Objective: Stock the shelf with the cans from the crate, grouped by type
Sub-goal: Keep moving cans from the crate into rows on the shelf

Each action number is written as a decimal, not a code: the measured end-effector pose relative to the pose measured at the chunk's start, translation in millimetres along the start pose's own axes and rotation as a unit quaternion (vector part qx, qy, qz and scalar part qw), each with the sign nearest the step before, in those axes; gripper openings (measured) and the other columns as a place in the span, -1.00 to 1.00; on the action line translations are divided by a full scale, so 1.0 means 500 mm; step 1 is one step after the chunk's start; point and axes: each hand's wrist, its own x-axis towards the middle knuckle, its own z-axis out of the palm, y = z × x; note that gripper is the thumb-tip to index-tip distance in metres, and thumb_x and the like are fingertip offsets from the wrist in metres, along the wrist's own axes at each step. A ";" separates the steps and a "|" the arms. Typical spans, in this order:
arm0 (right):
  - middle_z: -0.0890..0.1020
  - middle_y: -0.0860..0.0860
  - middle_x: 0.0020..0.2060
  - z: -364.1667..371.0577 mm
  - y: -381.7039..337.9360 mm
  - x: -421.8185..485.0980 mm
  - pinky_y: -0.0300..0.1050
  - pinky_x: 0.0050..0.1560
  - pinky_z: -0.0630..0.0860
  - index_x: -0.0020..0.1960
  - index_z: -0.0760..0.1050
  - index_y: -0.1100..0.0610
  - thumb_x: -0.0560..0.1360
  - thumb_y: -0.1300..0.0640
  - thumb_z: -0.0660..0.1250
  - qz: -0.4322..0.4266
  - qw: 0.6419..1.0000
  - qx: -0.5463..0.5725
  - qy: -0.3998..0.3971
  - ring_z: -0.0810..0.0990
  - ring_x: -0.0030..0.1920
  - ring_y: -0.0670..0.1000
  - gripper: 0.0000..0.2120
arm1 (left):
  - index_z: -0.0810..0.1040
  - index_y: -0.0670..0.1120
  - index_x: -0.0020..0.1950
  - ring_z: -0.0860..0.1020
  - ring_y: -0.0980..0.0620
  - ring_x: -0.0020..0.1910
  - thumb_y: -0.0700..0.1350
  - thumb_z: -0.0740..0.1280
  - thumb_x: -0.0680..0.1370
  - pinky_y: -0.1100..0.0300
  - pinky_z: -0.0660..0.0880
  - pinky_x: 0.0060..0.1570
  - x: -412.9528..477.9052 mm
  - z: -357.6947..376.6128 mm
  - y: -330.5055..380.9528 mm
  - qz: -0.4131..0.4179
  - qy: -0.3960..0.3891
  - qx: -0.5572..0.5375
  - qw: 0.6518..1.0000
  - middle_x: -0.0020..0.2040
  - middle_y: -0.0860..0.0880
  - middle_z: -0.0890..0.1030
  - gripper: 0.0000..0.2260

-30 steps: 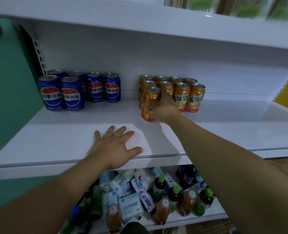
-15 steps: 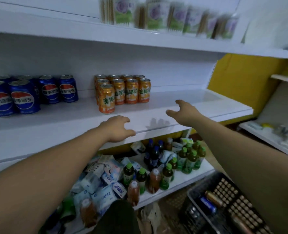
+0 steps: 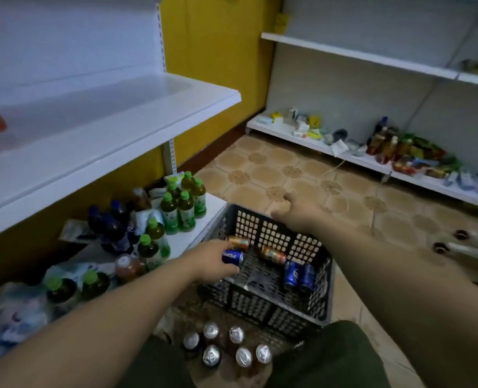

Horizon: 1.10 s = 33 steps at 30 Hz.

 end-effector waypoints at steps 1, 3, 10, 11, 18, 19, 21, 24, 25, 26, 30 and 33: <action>0.28 0.11 0.49 0.015 0.029 0.010 0.00 0.39 0.28 0.54 0.14 0.10 0.54 -0.19 0.26 0.014 1.000 0.005 -0.011 0.30 0.44 0.16 -0.31 | 0.25 -0.01 0.50 0.36 -0.05 0.39 0.17 0.36 0.48 0.10 0.36 0.32 0.027 0.018 0.002 -0.002 -0.015 0.003 1.000 0.48 -0.04 0.31 -0.34; 0.33 0.12 0.46 0.047 0.084 0.033 -0.04 0.27 0.36 0.52 0.17 0.14 0.56 -0.15 0.27 0.042 0.998 0.016 -0.038 0.37 0.38 0.15 -0.33 | 0.24 -0.01 0.51 0.37 -0.04 0.38 0.17 0.36 0.48 0.12 0.35 0.31 0.081 0.048 0.005 -0.007 -0.046 0.000 0.999 0.47 -0.04 0.32 -0.33; 0.41 0.14 0.39 0.178 0.265 0.156 -0.04 0.18 0.44 0.53 0.15 0.14 0.56 -0.15 0.26 0.131 0.983 0.038 -0.121 0.48 0.26 0.15 -0.34 | 0.32 -0.03 0.46 0.46 -0.04 0.28 0.08 0.39 0.48 0.11 0.40 0.26 0.291 0.127 -0.004 -0.033 -0.127 -0.044 0.990 0.39 -0.03 0.42 -0.41; 0.43 0.15 0.37 0.196 0.287 0.177 -0.05 0.16 0.43 0.51 0.18 0.14 0.56 -0.14 0.26 0.139 0.981 0.042 -0.125 0.48 0.26 0.15 -0.36 | 0.32 -0.03 0.46 0.47 -0.04 0.25 0.10 0.39 0.47 0.10 0.42 0.25 0.329 0.140 -0.007 -0.040 -0.131 -0.050 0.989 0.38 -0.03 0.44 -0.40; 0.45 0.19 0.33 0.356 0.447 0.356 -0.05 0.17 0.43 0.49 0.19 0.17 0.57 -0.10 0.26 0.192 0.965 0.053 -0.173 0.49 0.23 0.17 -0.39 | 0.24 -0.03 0.50 0.42 -0.09 0.32 0.09 0.37 0.50 0.13 0.40 0.16 0.610 0.311 -0.002 -0.092 -0.180 -0.111 0.973 0.44 -0.06 0.36 -0.37; 0.47 0.19 0.31 0.383 0.469 0.383 -0.06 0.16 0.43 0.48 0.21 0.17 0.57 -0.10 0.27 0.195 0.963 0.050 -0.180 0.50 0.21 0.17 -0.40 | 0.22 -0.02 0.50 0.41 -0.09 0.33 0.08 0.38 0.50 0.13 0.39 0.18 0.645 0.341 0.000 -0.101 -0.193 -0.127 0.968 0.45 -0.06 0.35 -0.36; 0.47 0.18 0.30 0.437 0.507 0.436 -0.07 0.16 0.40 0.46 0.25 0.16 0.56 -0.07 0.28 0.202 0.960 0.047 -0.189 0.49 0.23 0.18 -0.44 | 0.17 0.00 0.52 0.41 -0.08 0.33 0.07 0.39 0.49 0.13 0.40 0.18 0.713 0.403 -0.005 -0.123 -0.221 -0.158 0.955 0.47 -0.06 0.32 -0.33; 0.48 0.20 0.28 0.521 0.555 0.511 -0.06 0.19 0.40 0.41 0.30 0.16 0.54 -0.01 0.32 0.221 0.954 0.060 -0.193 0.49 0.23 0.17 -0.49 | 0.16 0.01 0.53 0.42 -0.07 0.32 0.06 0.40 0.49 0.15 0.40 0.17 0.795 0.492 -0.016 -0.146 -0.248 -0.175 0.942 0.47 -0.07 0.32 -0.32; 0.48 0.20 0.28 0.550 0.570 0.536 -0.05 0.20 0.40 0.41 0.29 0.17 0.54 0.01 0.32 0.228 0.952 0.062 -0.192 0.48 0.24 0.18 -0.48 | 0.18 0.01 0.53 0.42 -0.07 0.31 0.05 0.40 0.49 0.14 0.40 0.19 0.819 0.519 -0.019 -0.148 -0.251 -0.180 0.940 0.46 -0.07 0.34 -0.33; 0.47 0.20 0.30 0.579 0.584 0.560 -0.03 0.21 0.40 0.43 0.26 0.18 0.54 0.02 0.32 0.237 0.951 0.064 -0.189 0.47 0.26 0.19 -0.46 | 0.18 0.01 0.52 0.42 -0.07 0.32 0.04 0.41 0.49 0.13 0.39 0.22 0.840 0.545 -0.022 -0.151 -0.253 -0.183 0.938 0.45 -0.06 0.35 -0.33; 0.28 0.24 0.44 0.684 0.606 0.631 0.08 0.30 0.37 0.55 -0.05 0.15 0.49 -0.17 0.35 0.280 0.941 0.079 -0.174 0.36 0.37 0.27 -0.14 | 0.15 -0.01 0.54 0.37 -0.06 0.37 0.01 0.41 0.50 0.17 0.38 0.18 0.907 0.628 -0.040 -0.165 -0.276 -0.204 0.924 0.49 -0.03 0.28 -0.31; 0.26 0.25 0.41 0.726 0.598 0.655 0.08 0.25 0.40 0.54 -0.11 0.09 0.43 -0.17 0.42 0.286 0.941 0.067 -0.167 0.38 0.34 0.31 -0.05 | 0.12 -0.05 0.54 0.35 -0.05 0.39 -0.02 0.41 0.50 0.21 0.33 0.13 0.921 0.660 -0.059 -0.181 -0.275 -0.233 0.915 0.50 -0.03 0.27 -0.29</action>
